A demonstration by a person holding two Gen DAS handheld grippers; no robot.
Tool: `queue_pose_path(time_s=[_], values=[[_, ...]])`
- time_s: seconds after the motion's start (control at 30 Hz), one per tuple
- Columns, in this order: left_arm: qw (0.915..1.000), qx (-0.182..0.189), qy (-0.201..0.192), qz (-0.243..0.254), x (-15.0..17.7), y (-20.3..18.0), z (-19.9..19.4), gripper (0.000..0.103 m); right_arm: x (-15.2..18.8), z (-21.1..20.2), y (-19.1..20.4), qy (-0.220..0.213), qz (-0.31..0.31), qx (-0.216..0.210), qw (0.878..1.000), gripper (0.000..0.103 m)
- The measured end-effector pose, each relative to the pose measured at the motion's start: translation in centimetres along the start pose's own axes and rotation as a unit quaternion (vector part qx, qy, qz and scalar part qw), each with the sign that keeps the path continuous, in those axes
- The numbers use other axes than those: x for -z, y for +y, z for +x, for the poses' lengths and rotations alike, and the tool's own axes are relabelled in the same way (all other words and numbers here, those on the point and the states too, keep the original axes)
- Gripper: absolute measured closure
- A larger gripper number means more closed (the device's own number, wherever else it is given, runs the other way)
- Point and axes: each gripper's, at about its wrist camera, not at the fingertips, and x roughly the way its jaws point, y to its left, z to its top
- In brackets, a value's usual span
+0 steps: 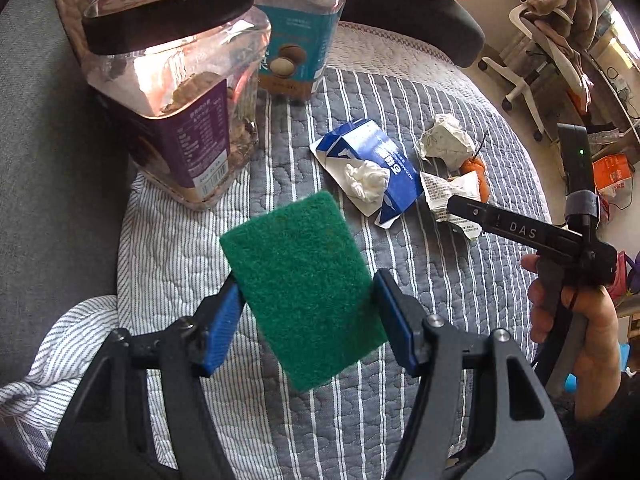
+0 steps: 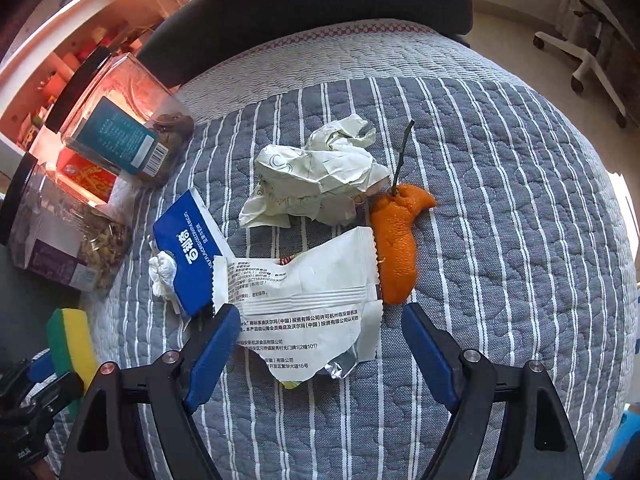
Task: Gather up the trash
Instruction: 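Grasp the white snack wrapper with the right gripper while the left gripper holds the sponge, then carry the sponge to the bucket and open the left gripper while the right carries the wrapper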
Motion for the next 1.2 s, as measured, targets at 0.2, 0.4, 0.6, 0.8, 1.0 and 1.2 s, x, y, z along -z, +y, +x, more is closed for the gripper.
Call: queue_pose_path(time_s=[0.2,0.4,0.6,0.8,1.0,1.2], values=[[1.0,0.001,0.0,0.002,0.1,-0.1,-0.1,0.037,0.3,1.4,-0.6,0.017,0.018,-0.024,0.999,0.056],[1.0,0.004,-0.005,0.003,0.1,-0.4,-0.4,0.037,0.6,-1.0,-1.2,0.0,0.015,-0.047,0.999,0.072],[0.9999,0.006,-0.01,0.007,0.2,-1.3,-0.8,0.037,1.1,-4.2,-2.4,-0.019,0.014,-0.046,0.999,0.072],[0.9996,0.015,-0.017,0.017,-0.1,-3.2,-1.1,0.037,1.8,-7.5,-5.3,-0.035,0.026,-0.029,0.999,0.072],[0.9987,0.03,-0.024,0.035,-0.5,-6.4,-1.1,0.037,2.8,-10.6,-9.6,-0.051,0.051,-0.005,0.997,0.072],[0.9965,0.053,-0.022,0.06,-0.6,-10.6,-0.6,0.037,4.4,-14.2,-14.8,-0.065,0.082,0.019,0.994,0.072]])
